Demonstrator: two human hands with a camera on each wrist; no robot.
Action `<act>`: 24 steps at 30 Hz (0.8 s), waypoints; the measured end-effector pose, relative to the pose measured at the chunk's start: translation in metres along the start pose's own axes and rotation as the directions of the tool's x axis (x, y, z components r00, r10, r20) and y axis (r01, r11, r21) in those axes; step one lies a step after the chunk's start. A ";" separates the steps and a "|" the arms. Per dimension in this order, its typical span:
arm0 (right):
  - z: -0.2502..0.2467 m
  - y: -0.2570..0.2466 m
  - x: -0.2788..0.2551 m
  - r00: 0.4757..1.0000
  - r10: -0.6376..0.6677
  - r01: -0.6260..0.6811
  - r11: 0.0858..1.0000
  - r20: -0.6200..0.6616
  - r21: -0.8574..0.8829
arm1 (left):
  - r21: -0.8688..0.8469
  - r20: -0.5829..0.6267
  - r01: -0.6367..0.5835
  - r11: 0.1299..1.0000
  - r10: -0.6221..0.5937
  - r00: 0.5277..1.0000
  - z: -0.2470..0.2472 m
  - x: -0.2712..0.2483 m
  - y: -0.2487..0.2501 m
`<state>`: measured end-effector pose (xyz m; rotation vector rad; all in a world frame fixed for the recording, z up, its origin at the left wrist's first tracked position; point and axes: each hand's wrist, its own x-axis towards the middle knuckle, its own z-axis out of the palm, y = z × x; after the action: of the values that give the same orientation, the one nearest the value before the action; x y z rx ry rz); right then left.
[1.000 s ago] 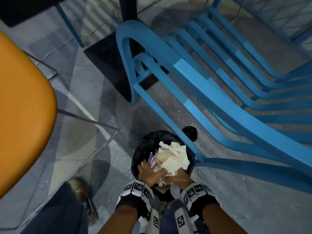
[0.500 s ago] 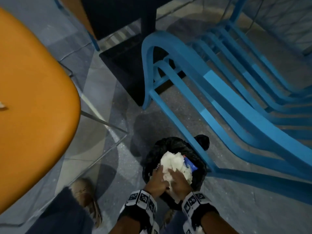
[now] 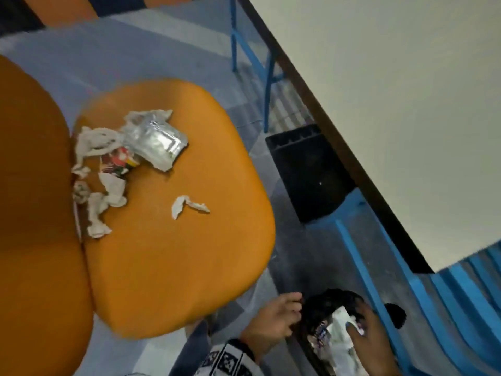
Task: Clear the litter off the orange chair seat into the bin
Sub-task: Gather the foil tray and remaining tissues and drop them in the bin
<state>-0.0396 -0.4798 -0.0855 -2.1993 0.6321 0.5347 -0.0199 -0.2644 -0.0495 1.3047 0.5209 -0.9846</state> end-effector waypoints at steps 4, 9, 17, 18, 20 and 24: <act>0.029 -0.119 -0.008 0.975 -0.221 0.221 0.973 -0.005 -0.060 | -0.128 -0.324 -0.202 0.971 0.152 0.934 -0.111 -0.053 0.049; 0.095 -0.262 -0.006 0.866 -0.408 0.468 0.864 0.288 -0.183 | -0.034 -0.817 -0.321 0.947 0.159 0.554 -0.246 -0.084 0.088; 0.199 -0.379 0.013 0.699 -0.384 0.662 0.666 0.603 -0.344 | -0.056 -0.900 0.015 0.998 -0.057 0.433 -0.344 -0.058 0.124; 0.206 -0.382 0.015 0.686 -0.345 0.670 0.641 0.640 -0.373 | -0.017 -0.884 0.047 0.999 -0.037 0.466 -0.347 -0.052 0.125; 0.217 -0.383 0.019 0.665 -0.280 0.694 0.576 0.692 -0.433 | 0.053 -0.859 0.137 0.989 -0.025 0.511 -0.353 -0.040 0.126; 0.221 -0.388 0.029 0.659 -0.322 0.689 0.621 0.680 -0.374 | 0.116 -0.878 0.245 0.963 -0.016 0.478 -0.363 -0.030 0.123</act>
<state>0.1748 -0.0921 -0.0196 -2.4566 -0.6248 1.1050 0.1391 0.0851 -0.0414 1.9910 1.3540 -0.4035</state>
